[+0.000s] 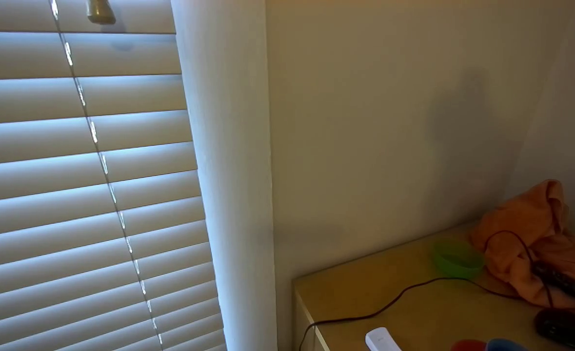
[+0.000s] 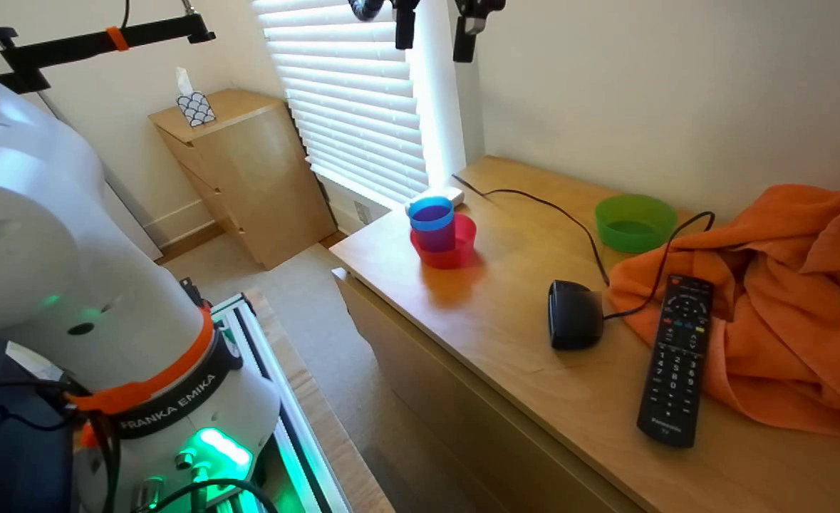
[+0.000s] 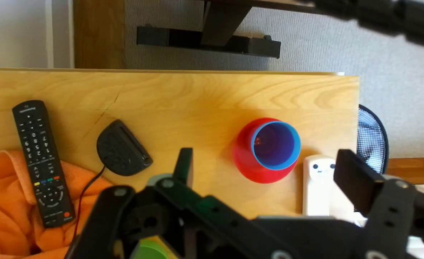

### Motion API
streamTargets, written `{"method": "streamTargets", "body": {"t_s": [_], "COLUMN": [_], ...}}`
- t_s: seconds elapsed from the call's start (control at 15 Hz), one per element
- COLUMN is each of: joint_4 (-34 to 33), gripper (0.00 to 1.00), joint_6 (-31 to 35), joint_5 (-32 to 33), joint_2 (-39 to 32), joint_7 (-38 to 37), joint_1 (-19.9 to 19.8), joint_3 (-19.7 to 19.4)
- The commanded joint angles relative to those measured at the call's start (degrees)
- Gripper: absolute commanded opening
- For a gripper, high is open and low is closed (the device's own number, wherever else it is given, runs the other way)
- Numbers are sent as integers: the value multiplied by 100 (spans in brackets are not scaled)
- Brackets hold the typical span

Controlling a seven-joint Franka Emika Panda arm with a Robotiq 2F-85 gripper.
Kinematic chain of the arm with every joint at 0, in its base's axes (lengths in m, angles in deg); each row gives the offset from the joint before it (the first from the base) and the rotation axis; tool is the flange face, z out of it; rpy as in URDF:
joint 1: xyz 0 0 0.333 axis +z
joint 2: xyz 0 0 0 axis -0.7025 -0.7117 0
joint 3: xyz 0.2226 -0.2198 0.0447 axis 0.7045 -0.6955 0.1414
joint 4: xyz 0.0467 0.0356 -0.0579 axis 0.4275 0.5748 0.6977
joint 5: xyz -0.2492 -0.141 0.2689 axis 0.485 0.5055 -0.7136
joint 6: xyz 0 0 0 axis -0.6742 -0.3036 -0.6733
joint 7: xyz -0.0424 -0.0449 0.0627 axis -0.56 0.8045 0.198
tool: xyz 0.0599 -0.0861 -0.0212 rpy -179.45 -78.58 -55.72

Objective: Remove the blue cup from the pink cup and put it on the table

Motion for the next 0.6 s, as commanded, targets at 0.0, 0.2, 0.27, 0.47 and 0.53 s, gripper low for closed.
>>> {"method": "streamTargets", "body": {"t_s": [0.0,0.2,0.27,0.47,0.53], "joint_4": [904,1622,1855,2340,2405], "gripper": [100,100,100,100,100], "joint_6": [925,1862,2142,2956,3163], "joint_5": [-154,-292,-349,-402,-429], "joint_2": [-20,-147,-151,-218,-253], "joint_7": [-125,-287,-352,-608,-710], "joint_1": [-41,14,57,191,229], "joint_3": [31,125,193,464,532]}}
